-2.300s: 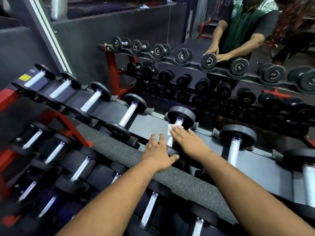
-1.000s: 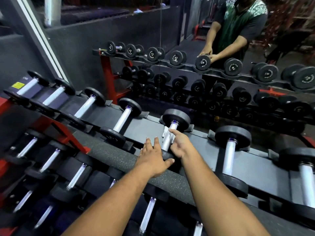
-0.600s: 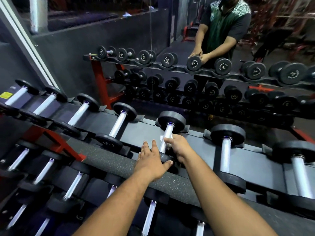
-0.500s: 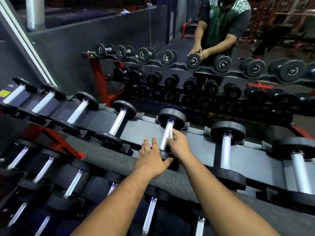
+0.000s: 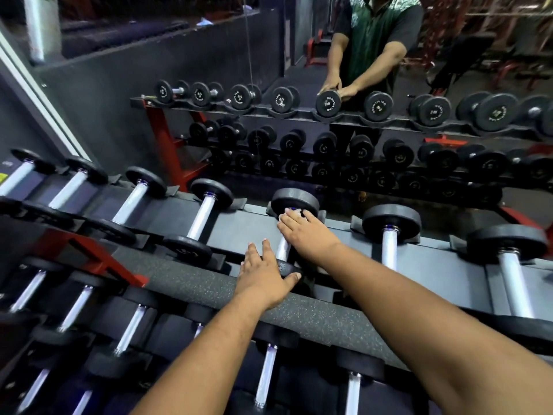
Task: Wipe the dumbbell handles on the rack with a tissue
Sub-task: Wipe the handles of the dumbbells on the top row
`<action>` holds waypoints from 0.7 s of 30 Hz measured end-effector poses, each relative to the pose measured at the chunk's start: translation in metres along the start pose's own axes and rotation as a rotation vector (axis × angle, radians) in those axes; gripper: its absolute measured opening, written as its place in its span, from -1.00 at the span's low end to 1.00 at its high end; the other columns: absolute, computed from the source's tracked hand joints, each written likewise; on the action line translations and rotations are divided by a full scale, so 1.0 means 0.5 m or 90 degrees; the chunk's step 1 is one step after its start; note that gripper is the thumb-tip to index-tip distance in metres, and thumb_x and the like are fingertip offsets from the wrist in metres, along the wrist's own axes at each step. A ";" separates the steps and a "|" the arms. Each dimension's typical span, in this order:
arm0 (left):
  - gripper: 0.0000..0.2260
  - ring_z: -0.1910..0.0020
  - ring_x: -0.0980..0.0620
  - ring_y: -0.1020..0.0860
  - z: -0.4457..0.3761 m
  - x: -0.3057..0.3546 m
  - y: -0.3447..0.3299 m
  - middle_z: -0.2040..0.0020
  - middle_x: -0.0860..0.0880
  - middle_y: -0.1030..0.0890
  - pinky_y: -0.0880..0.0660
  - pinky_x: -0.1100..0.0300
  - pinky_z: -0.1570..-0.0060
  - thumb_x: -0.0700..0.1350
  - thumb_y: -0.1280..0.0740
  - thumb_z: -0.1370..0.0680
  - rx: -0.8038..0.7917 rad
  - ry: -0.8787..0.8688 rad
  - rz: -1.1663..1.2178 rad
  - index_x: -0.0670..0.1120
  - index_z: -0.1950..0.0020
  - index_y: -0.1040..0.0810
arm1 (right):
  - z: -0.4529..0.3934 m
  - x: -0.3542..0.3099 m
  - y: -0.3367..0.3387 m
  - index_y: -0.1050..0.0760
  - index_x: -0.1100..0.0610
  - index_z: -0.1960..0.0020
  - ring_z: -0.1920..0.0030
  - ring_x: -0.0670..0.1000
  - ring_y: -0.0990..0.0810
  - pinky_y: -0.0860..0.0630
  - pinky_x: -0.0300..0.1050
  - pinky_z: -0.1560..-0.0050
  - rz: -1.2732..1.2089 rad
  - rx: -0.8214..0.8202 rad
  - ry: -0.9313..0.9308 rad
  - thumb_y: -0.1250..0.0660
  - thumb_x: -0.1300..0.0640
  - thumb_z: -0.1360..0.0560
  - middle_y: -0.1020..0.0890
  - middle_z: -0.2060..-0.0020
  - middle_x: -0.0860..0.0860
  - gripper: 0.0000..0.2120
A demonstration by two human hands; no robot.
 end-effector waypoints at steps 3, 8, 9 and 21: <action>-0.02 -0.63 -0.20 0.13 -0.001 -0.003 -0.001 -0.63 -0.23 0.24 0.03 -0.07 -0.57 0.36 -0.27 -0.54 0.002 -0.004 -0.001 -0.05 -0.64 0.30 | -0.020 -0.025 0.001 -0.39 0.14 -0.43 -0.55 0.12 -0.19 -0.20 0.15 -0.46 -0.014 -0.026 0.065 -0.12 0.14 -0.64 -0.46 -0.39 0.07 -0.62; -0.02 -0.63 -0.19 0.13 -0.007 -0.009 -0.005 -0.64 -0.22 0.23 0.03 -0.09 -0.58 0.35 -0.27 -0.54 0.005 -0.017 0.007 -0.04 -0.64 0.29 | 0.043 -0.036 -0.003 -0.30 0.06 -0.54 -0.57 0.03 -0.19 -0.30 0.02 -0.46 -0.204 -0.071 0.183 -0.19 0.25 -0.62 -0.32 -0.54 -0.03 -0.51; -0.02 -0.63 -0.19 0.13 -0.009 -0.010 -0.007 -0.64 -0.22 0.23 0.04 -0.09 -0.59 0.35 -0.27 -0.54 0.008 -0.021 0.011 -0.04 -0.64 0.29 | 0.059 -0.031 -0.004 -0.25 0.01 -0.57 -0.58 -0.02 -0.15 -0.35 0.01 -0.42 -0.229 -0.082 0.163 -0.18 0.27 -0.62 -0.26 -0.56 -0.08 -0.46; -0.08 -0.63 -0.20 0.10 0.018 -0.013 -0.029 -0.64 -0.25 0.17 0.05 -0.12 -0.59 0.34 -0.22 -0.58 0.117 -0.067 0.043 -0.11 -0.64 0.22 | 0.245 0.007 0.058 -0.39 -0.03 -0.49 -0.52 -0.11 -0.27 -0.32 -0.10 -0.47 -0.352 0.015 -0.212 -0.13 0.44 -0.48 -0.30 -0.53 -0.11 -0.33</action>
Point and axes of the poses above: each hand's wrist, its own z-axis away from the middle knuckle, its own y-axis out of the back of the hand, x = y × z, the point moved 3 cm from there along -z, towards the middle knuckle
